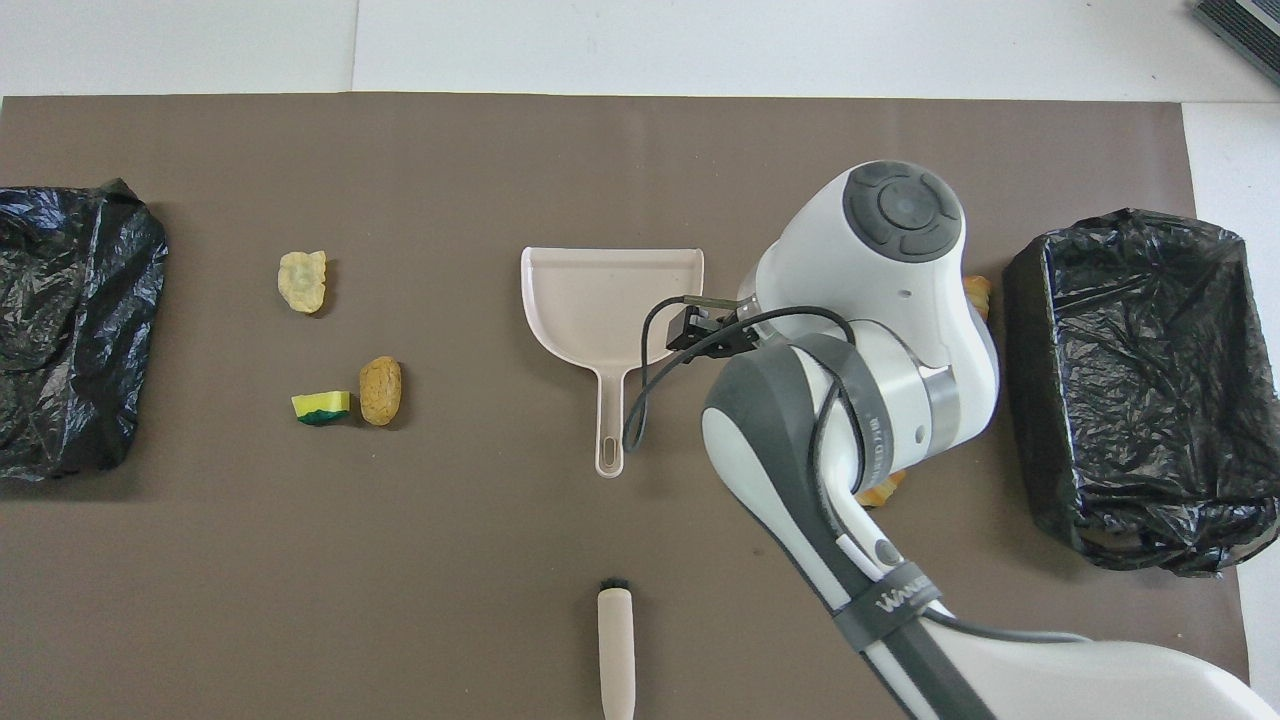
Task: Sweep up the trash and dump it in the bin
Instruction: 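Reach the right gripper to the dustpan handle and grasp it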
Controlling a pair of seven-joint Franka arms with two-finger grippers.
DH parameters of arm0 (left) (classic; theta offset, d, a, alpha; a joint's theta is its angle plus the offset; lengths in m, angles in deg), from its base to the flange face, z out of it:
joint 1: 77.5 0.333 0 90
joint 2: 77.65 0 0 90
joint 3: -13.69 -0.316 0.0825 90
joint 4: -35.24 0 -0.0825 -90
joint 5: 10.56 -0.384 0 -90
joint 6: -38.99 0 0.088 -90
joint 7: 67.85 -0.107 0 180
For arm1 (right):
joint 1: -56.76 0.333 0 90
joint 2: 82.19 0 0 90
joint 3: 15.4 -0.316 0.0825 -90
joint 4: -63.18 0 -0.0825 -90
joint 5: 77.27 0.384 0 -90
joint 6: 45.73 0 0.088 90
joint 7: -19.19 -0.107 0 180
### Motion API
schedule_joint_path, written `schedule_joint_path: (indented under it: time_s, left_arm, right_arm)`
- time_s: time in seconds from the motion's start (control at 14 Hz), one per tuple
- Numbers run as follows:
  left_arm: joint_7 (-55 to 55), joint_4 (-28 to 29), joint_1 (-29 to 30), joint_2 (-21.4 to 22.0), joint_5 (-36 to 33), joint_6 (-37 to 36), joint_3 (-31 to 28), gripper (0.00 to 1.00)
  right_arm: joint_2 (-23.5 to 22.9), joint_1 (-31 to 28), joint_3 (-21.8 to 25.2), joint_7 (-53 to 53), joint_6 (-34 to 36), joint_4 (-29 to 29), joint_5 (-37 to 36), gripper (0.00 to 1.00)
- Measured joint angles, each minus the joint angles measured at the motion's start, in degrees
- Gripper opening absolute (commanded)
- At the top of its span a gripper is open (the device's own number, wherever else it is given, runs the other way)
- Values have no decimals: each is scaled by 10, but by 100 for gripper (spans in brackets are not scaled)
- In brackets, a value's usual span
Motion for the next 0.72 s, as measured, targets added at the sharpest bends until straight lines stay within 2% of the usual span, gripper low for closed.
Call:
schedule_joint_path:
  time_s: [0.14, 0.22, 0.29, 0.5, 0.72]
  left_arm:
    - [3, 5, -11, -6, 10, 1, -1, 100]
    - [6, 8, -17, -12, 15, 4, -1, 87]
    - [17, 11, -22, -20, 18, 13, -1, 81]
    - [43, 12, -26, -46, 19, 40, -2, 79]
    - [46, 11, -26, -51, 19, 42, -8, 73]
  right_arm:
    - [-17, 33, 0, -15, 0, 4, 0, 100]
    - [-28, 49, 0, -27, 0, 8, 0, 100]
    - [-42, 63, 0, -39, -3, 14, 0, 100]
    - [-77, 83, 0, -55, -41, 30, 0, 100]
    - [-92, 98, 1, -58, -56, 34, -1, 100]
